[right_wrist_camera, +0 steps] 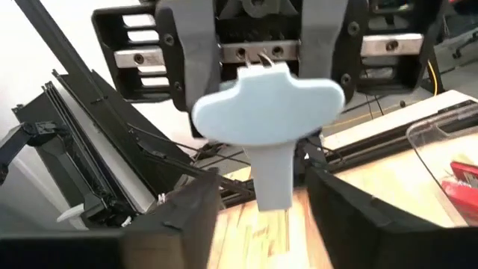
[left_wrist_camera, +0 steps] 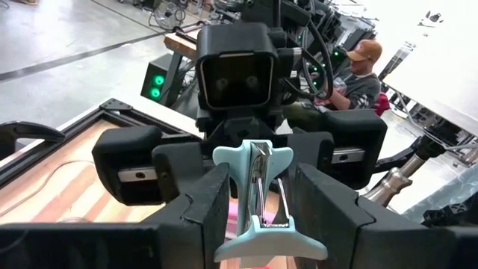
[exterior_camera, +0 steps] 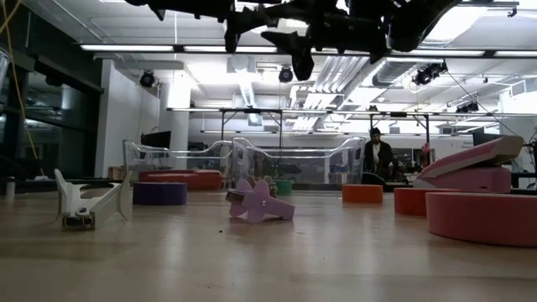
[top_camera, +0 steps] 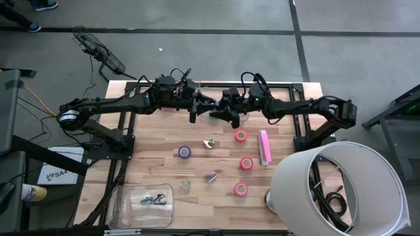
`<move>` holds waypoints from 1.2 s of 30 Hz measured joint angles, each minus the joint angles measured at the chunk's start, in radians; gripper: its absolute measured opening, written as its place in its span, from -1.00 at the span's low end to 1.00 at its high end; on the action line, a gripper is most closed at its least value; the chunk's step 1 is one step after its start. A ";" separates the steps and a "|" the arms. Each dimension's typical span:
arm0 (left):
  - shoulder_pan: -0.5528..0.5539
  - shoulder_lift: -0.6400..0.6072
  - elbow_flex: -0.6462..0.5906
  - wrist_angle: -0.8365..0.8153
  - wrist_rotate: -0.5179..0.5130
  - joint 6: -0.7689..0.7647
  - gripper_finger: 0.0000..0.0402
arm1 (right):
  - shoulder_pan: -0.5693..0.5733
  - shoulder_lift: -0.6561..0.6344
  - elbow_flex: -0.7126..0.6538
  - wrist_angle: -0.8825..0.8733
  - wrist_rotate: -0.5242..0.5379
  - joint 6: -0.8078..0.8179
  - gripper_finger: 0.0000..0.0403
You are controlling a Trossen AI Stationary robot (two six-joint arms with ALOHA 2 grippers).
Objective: Pick and place Stapler, Stapler remover, tape
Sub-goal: Put the blue stapler remover into the bottom transparent bin
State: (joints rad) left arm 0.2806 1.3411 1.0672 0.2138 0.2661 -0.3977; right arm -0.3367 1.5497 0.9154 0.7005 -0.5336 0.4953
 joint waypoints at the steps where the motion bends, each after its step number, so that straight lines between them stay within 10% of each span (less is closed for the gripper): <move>1: 0.000 0.000 0.000 0.000 0.000 0.000 -0.31 | 0.000 0.000 0.000 -0.008 0.000 0.000 0.02; 17: 0.002 -0.019 0.000 -0.090 -0.014 0.056 -0.31 | -0.031 0.000 0.000 -0.212 -0.130 0.003 0.32; 36: 0.000 -0.264 0.000 -0.622 0.112 0.053 -0.31 | -0.027 -0.060 0.000 -0.395 -0.170 -0.084 0.32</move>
State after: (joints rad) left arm 0.2808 1.0774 1.0668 -0.4082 0.3783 -0.3452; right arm -0.3641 1.4896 0.9154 0.3056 -0.7040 0.4115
